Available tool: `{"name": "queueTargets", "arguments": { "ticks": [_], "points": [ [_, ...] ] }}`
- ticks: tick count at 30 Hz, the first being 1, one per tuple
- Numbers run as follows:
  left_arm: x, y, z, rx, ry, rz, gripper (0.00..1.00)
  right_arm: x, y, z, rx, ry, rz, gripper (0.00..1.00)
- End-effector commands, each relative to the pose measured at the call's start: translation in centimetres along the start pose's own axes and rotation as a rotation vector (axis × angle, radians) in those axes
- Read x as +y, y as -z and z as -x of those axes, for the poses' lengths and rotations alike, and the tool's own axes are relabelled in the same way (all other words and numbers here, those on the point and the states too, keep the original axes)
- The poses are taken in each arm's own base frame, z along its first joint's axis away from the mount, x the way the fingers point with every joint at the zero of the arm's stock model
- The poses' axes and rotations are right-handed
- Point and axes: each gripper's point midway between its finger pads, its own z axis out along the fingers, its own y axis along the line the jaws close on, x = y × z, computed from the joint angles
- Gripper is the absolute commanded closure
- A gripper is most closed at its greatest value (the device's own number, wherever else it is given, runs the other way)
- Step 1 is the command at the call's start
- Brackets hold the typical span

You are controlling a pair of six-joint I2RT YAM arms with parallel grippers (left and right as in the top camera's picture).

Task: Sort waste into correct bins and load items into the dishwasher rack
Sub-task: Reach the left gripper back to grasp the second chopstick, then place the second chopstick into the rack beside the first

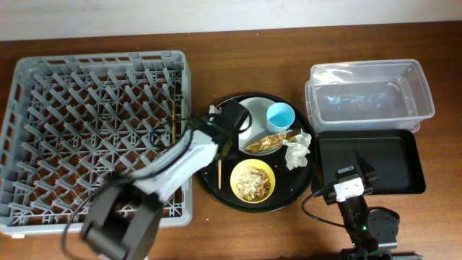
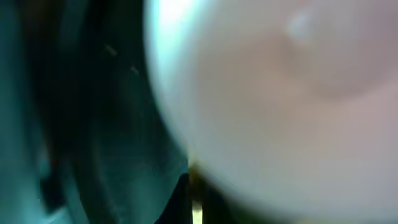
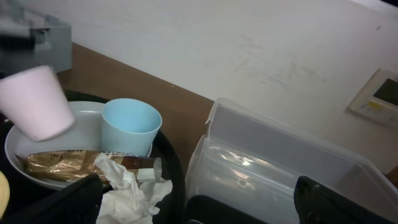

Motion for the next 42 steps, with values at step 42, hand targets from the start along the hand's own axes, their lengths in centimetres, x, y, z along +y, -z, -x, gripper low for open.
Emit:
{"name": "queueTargets", "arguments": {
  "ticks": [42],
  "points": [
    [11.8,16.6,6.8,-0.258,0.105,-0.062,0.64,0.1,0.0,-0.2,0.004,0.002,0.005,0.01]
  ]
}}
